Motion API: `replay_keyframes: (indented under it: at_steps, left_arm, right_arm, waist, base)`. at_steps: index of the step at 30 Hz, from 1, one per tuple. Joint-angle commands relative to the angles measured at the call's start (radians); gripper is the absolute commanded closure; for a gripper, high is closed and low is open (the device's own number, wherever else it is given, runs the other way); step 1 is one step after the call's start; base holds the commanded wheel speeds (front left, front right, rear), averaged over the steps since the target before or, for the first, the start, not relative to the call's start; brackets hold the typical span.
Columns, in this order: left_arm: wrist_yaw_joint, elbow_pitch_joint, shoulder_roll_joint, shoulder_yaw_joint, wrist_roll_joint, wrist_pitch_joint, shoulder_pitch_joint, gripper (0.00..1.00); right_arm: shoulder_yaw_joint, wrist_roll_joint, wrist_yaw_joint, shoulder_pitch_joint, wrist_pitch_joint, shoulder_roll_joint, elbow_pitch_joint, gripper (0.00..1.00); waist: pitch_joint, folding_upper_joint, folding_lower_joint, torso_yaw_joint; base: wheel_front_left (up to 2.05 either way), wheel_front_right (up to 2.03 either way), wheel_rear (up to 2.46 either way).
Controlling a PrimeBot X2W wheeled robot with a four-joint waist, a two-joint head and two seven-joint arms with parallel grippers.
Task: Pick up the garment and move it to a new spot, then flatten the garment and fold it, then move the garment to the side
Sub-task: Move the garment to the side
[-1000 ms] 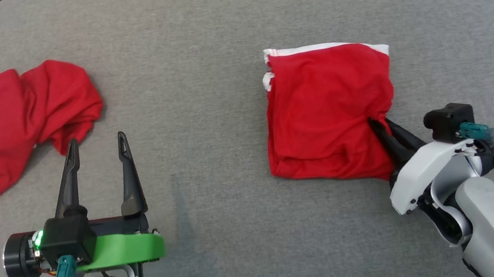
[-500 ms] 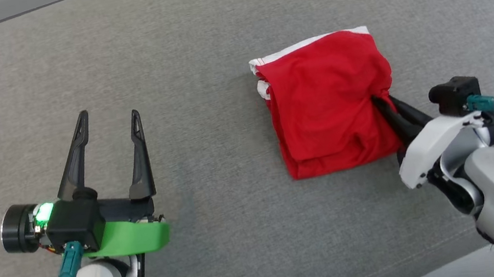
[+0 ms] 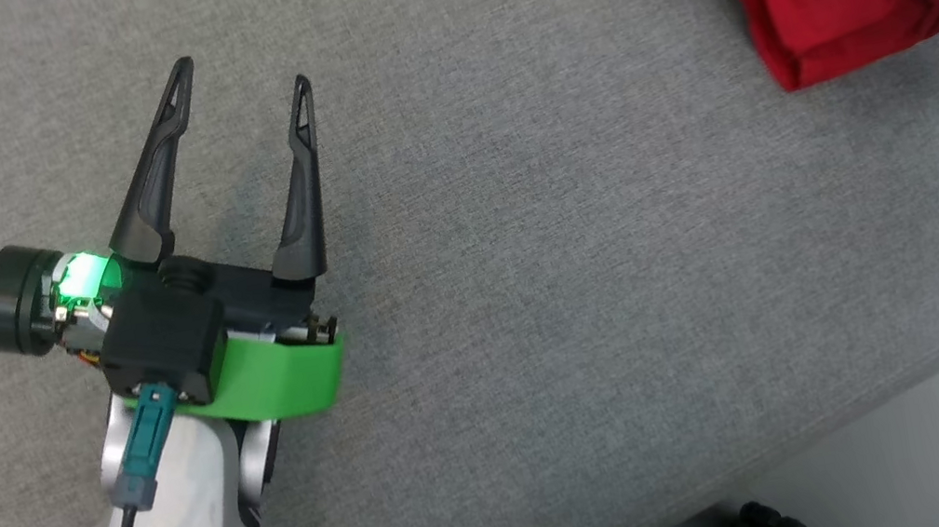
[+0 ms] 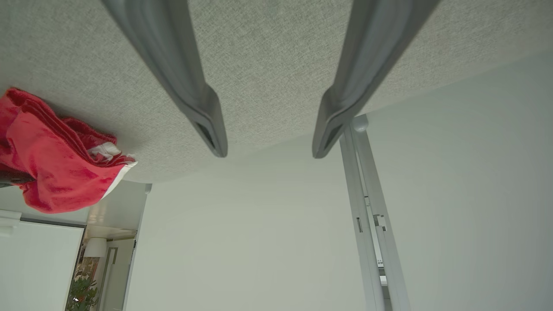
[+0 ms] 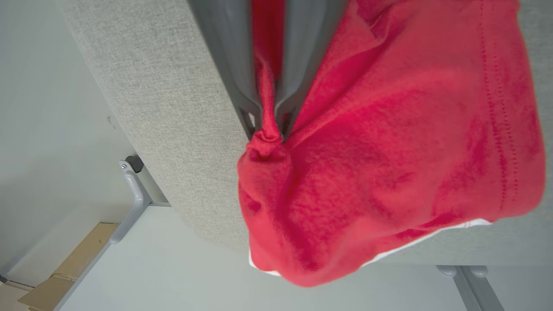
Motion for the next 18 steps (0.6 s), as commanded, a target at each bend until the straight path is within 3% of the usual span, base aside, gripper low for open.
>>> replay_keyframes:
  at_steps: [1, 8, 10, 11, 15, 18]
  left_arm:
    - [-0.011, -0.006, 0.010, -0.008, 0.014, 0.002, -0.040, 0.00]
    - [-0.027, -0.004, 0.014, -0.047, 0.028, -0.008, -0.114, 0.00]
    - [-0.028, 0.001, 0.013, -0.053, 0.030, -0.012, -0.124, 0.00]
    - [-0.028, 0.005, 0.011, -0.056, 0.029, -0.013, -0.127, 0.00]
    - [-0.020, 0.025, 0.008, -0.060, 0.019, -0.025, -0.119, 0.00]
    - [-0.012, 0.041, 0.008, -0.056, 0.009, -0.033, -0.094, 0.00]
  right_arm:
    - [-0.009, 0.011, -0.001, -0.038, -0.007, -0.025, 0.031, 1.00]
    - [-0.073, 0.007, -0.001, -0.155, -0.055, -0.098, 0.179, 1.00]
    - [-0.101, -0.004, -0.001, -0.173, -0.065, -0.099, 0.228, 0.59]
    - [-0.117, -0.009, -0.001, -0.182, -0.069, -0.097, 0.253, 0.03]
    - [-0.174, -0.041, -0.001, -0.175, -0.082, -0.078, 0.307, 0.00]
    - [-0.259, -0.075, -0.001, -0.126, -0.082, -0.069, 0.259, 0.00]
  waist:
    - [0.159, -0.0001, 0.0000, 0.040]
    - [0.221, -0.0001, 0.0000, 0.064]
    - [0.223, -0.0001, 0.0000, 0.067]
    - [0.221, -0.0001, 0.0000, 0.068]
    - [0.192, -0.0001, 0.0000, 0.067]
    - [0.152, -0.0001, 0.0000, 0.058]
  base:
    - [0.00, 0.00, 0.00]
    - [0.00, 0.00, 0.00]
    - [0.00, 0.00, 0.00]
    - [0.00, 0.00, 0.00]
    - [0.00, 0.00, 0.00]
    - [0.00, 0.00, 0.00]
